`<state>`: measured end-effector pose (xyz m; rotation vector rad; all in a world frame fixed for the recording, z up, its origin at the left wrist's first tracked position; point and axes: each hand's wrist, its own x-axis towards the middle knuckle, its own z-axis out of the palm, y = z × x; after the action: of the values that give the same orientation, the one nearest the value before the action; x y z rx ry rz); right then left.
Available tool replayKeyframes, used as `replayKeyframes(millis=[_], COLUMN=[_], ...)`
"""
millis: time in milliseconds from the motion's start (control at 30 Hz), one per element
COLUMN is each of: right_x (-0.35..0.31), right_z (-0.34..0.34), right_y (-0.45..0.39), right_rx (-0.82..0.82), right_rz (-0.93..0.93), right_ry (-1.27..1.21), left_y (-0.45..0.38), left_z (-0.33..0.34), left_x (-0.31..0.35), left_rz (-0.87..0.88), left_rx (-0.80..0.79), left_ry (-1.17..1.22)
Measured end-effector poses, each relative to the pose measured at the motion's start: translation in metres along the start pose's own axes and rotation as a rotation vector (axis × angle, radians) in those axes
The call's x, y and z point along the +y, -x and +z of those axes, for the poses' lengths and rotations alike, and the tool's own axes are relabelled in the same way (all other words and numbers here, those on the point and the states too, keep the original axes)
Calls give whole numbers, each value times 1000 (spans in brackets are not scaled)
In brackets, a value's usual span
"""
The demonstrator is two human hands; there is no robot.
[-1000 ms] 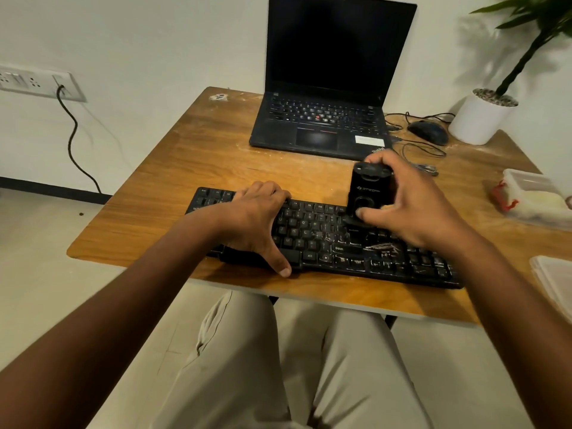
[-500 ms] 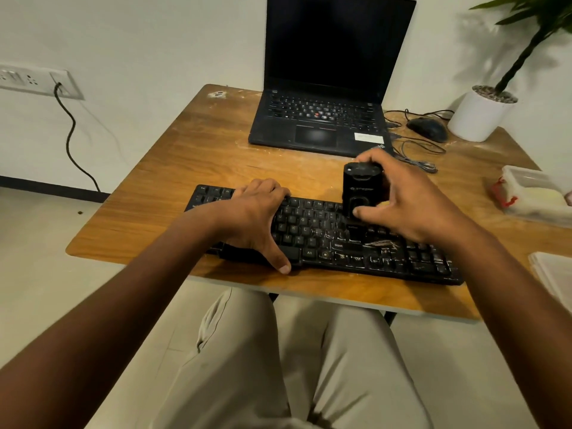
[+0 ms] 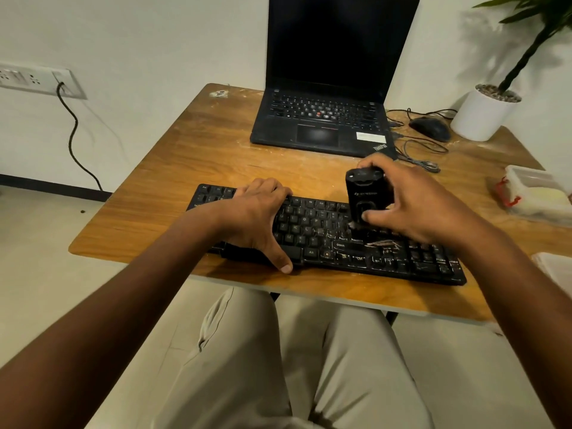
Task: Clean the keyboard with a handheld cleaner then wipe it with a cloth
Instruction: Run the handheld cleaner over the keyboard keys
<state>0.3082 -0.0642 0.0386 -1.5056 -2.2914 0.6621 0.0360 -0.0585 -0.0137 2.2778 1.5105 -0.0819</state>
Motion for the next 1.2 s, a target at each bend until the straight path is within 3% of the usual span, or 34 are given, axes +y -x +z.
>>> replayKeyframes(millis=[200, 533, 667, 767, 1067, 1200], right_x=[-23, -1, -22, -36, -15, -18], right_z=[41, 9, 24, 47, 19, 9], right_y=[-16, 1, -6, -13, 5, 2], right_rx=[139, 39, 136, 119, -43, -8], right_rz=[-84, -26, -74, -119, -53, -48], right_ry=[-306, -30, -243, -328, -16, 4], left_y=[0, 0, 1, 2, 0, 1], left_z=[0, 0, 0, 0, 1, 1], left_x=[0, -1, 0, 1, -2, -1], left_rz=[-11, 1, 6, -1, 10, 6], left_rx=[-11, -1, -2, -1, 5, 11], left_ry=[3, 2, 3, 3, 12, 2])
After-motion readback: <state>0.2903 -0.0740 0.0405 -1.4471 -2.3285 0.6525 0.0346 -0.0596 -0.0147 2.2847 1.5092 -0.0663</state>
